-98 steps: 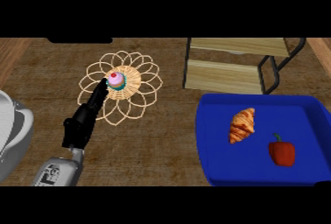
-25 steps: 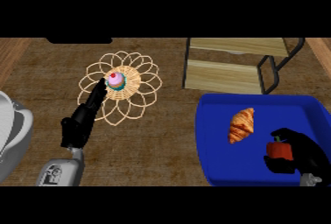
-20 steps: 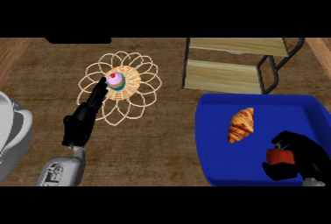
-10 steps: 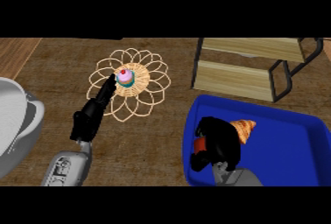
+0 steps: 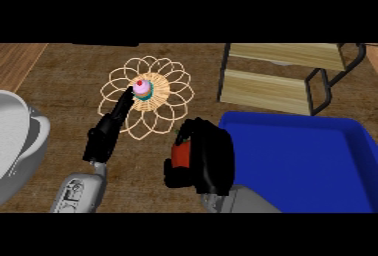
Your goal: Pick the bell pepper from the tray and place it in the tiered shelf
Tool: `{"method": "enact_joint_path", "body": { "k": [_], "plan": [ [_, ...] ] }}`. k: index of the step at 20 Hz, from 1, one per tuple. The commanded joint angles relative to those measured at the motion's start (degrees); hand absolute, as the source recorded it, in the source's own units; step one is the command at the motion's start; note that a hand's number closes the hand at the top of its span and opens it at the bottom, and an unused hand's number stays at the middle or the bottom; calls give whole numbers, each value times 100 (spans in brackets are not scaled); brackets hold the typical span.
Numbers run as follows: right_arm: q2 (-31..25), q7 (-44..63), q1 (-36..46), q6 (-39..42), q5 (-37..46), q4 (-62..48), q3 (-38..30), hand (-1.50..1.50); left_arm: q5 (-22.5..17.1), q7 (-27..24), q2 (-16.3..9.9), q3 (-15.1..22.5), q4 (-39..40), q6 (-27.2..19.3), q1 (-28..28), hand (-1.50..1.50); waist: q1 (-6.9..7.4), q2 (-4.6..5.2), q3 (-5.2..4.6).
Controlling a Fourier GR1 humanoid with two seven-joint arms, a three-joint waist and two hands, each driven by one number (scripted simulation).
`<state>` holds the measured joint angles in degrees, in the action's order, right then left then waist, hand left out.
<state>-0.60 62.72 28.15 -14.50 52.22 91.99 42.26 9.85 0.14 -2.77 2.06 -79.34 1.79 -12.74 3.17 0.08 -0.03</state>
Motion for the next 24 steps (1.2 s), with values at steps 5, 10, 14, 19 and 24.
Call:
{"method": "enact_joint_path", "body": {
  "k": [5,10,14,19,24],
  "plan": [
    [57,1947,1599,-578,465,353,45,150,-64,94,-130,-222,44,-31,-137,0,-137,-62,-11],
    [56,2240,1918,86,1206,362,-226,150,-45,-24,-92,-158,33,-30,154,0,-262,-85,-13],
    [56,2247,2543,286,1515,25,-779,150,-88,-97,-112,-212,19,-21,129,0,-231,-61,-15],
    [56,2250,2959,1135,1944,325,-1333,150,-92,-174,-154,-227,3,0,328,0,-344,-102,-12],
    [56,2111,3356,1255,2085,-12,-1772,150,-56,-17,-60,-164,-83,-67,269,0,-298,-50,-5]
  ]
}}
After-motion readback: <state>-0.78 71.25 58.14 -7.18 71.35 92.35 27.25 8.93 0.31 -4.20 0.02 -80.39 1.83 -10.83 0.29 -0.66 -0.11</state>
